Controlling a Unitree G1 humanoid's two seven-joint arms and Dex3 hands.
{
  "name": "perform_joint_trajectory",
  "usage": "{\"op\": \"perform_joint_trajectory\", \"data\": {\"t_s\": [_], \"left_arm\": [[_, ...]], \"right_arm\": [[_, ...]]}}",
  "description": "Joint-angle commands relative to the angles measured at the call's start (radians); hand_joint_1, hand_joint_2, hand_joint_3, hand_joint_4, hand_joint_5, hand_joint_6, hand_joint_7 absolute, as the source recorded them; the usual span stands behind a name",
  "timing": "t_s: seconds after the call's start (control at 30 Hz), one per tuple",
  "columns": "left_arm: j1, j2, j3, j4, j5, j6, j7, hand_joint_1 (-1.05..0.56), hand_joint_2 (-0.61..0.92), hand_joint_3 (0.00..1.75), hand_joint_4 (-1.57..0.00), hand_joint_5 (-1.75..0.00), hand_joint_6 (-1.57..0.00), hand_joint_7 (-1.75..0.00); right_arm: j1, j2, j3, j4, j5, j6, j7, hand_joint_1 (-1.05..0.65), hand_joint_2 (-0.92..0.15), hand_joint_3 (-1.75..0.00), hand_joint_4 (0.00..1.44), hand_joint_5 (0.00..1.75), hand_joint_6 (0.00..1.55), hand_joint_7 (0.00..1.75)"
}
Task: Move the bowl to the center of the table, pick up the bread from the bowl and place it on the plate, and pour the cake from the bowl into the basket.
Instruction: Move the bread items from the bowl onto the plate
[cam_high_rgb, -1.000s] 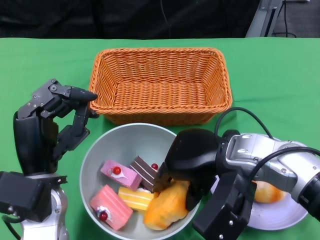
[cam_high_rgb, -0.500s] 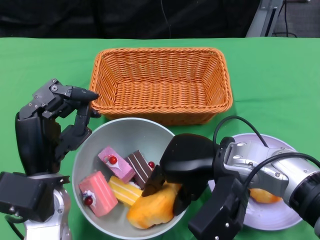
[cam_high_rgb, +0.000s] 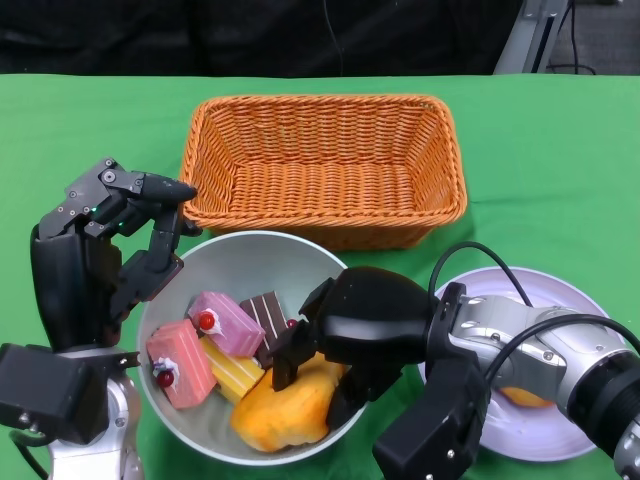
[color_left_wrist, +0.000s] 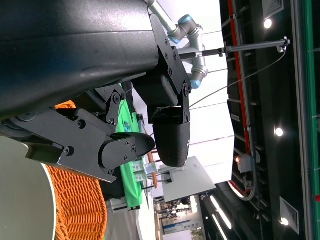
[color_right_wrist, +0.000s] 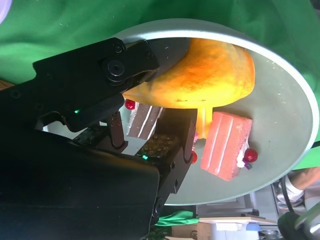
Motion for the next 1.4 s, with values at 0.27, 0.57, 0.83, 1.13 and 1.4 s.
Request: {"op": "perform_joint_trajectory", "data": {"t_s": [0.27,0.57,0.83,1.13,1.4], "left_arm": [[-0.008,0.020,0.010,0.026,-0.011,-0.012,-0.006,-0.10,0.80,0.64,-0.84,-1.47,-0.87,-1.02],[-0.017,0.025,0.018,0.048,-0.002,-0.024,0.004,-0.11,0.80,0.64,-0.84,-1.48,-0.88,-1.02],[-0.014,0.031,0.022,0.048,0.009,-0.020,0.009,-0.11,0.79,0.66,-0.83,-1.47,-0.88,-1.01],[-0.012,0.040,0.029,0.047,0.008,-0.014,0.010,-0.11,0.78,0.66,-0.83,-1.46,-0.88,-1.01],[-0.014,0.042,0.032,0.051,0.001,-0.018,0.002,-0.10,0.79,0.65,-0.83,-1.45,-0.88,-1.00]], "right_arm": [[-0.025,0.007,-0.041,0.036,0.048,-0.024,-0.026,-0.21,-0.90,0.00,0.66,1.74,0.65,1.40],[-0.030,-0.006,-0.062,0.034,0.047,-0.035,-0.064,-0.20,-0.91,-0.03,0.70,1.69,0.75,1.20],[-0.042,-0.013,-0.067,0.032,0.046,-0.038,-0.094,-0.19,-0.91,-0.01,0.71,1.67,0.76,1.18],[-0.044,-0.035,-0.101,-0.001,0.052,-0.028,-0.135,-0.20,-0.92,-0.02,0.79,1.53,0.90,0.80],[-0.030,-0.046,-0.138,-0.020,0.077,-0.040,-0.134,-0.19,-0.91,-0.02,0.84,1.43,1.01,0.58]]}}
